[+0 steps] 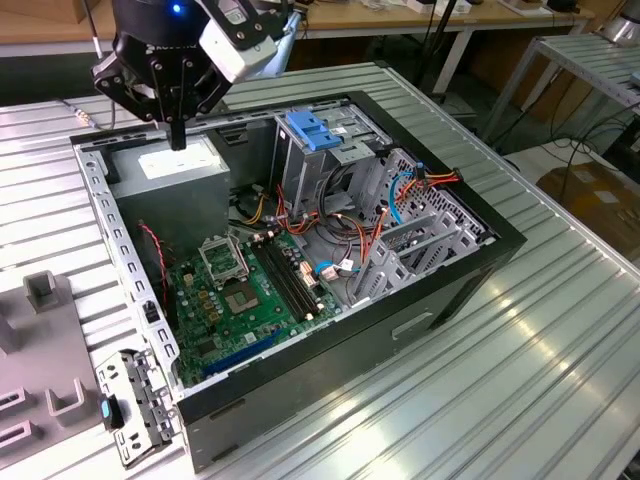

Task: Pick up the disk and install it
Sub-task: 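Reach for the disk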

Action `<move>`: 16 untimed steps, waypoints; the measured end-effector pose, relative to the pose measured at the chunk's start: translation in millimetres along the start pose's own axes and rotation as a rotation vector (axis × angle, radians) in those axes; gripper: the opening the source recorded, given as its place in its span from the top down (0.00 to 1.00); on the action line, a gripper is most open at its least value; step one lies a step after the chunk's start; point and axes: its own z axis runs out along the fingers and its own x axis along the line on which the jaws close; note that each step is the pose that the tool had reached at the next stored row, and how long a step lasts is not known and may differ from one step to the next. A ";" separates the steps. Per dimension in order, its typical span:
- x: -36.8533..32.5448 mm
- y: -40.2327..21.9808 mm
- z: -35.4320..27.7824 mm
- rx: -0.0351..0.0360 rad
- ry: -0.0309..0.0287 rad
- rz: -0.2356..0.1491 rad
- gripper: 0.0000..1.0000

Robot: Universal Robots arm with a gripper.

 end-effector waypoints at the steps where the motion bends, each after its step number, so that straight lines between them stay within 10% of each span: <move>1: 0.7 -0.1 0.1 0.0000 0.0005 0.000 0.89; 16: 12.5 -1.0 1.2 0.0005 0.0064 0.000 0.89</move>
